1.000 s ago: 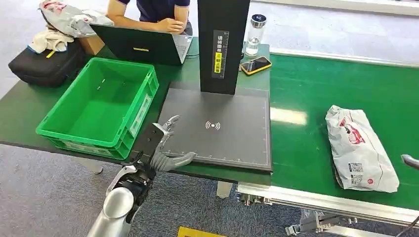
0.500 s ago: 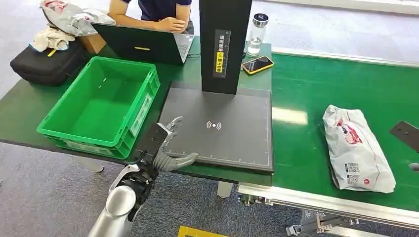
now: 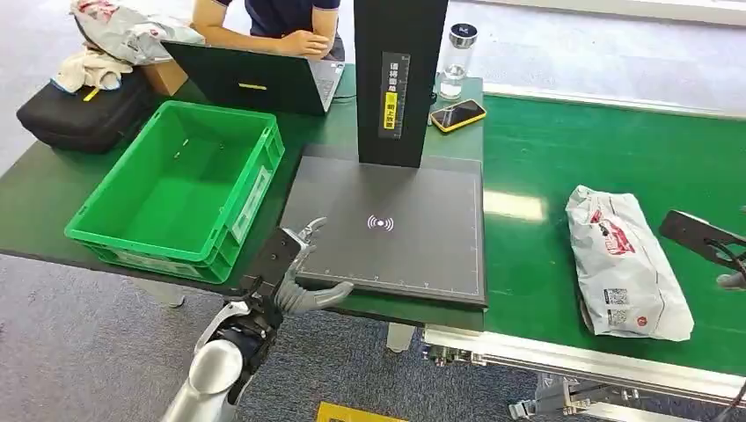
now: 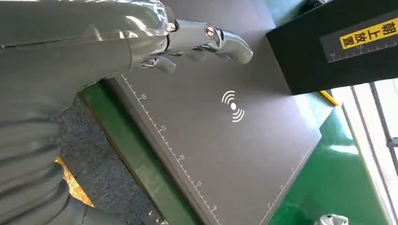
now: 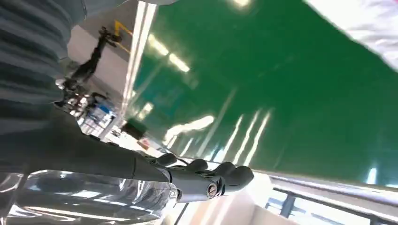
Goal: Moved the parcel from conveyor to table for the left to box.
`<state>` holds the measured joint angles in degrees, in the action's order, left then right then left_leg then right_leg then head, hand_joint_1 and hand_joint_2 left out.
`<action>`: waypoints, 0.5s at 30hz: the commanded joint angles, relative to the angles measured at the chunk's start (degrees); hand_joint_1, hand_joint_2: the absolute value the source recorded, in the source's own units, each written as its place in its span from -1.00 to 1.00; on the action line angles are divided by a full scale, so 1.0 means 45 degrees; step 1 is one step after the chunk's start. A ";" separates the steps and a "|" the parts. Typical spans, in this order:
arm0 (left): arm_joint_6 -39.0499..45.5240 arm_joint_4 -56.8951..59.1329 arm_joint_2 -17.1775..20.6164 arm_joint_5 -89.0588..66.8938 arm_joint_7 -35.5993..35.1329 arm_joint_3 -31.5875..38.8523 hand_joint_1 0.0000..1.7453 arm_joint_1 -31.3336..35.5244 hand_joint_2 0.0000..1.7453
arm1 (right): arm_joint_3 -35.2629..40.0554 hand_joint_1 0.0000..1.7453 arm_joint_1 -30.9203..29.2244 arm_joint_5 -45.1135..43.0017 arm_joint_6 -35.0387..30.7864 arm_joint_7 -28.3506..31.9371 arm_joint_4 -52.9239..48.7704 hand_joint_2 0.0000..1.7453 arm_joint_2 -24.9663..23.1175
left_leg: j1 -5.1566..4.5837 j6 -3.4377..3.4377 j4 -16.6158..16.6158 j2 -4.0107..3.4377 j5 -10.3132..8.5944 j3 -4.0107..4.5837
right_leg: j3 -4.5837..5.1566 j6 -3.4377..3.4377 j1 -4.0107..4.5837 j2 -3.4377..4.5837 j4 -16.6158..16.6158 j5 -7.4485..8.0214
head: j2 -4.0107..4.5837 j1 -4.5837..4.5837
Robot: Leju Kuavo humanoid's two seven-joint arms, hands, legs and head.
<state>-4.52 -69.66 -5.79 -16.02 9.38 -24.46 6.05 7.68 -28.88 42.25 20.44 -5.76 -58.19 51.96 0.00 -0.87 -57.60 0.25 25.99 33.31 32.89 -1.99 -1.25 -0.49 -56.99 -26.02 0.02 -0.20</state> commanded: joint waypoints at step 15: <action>0.0105 0.0273 0.0270 -0.0226 0.0025 0.0159 -1.00 0.0253 1.00 | 0.5327 -1.00 -0.4265 -0.0259 -0.2057 0.2198 0.5701 1.00 -0.6220 | 0.0024 0.0049 0.0032 -0.0097 -0.0017 -0.0071 | -0.0025 0.0038 0.0023 0.0105 0.0011 0.0026 | 0.0005 0.0000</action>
<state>-3.98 -71.52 -5.77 -17.05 9.31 -24.22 4.62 24.33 -39.74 40.00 11.39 4.28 -46.51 33.87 0.07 -0.74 -57.59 0.26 25.89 33.28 32.90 -1.97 -1.19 -0.48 -57.07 -26.01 0.04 -0.20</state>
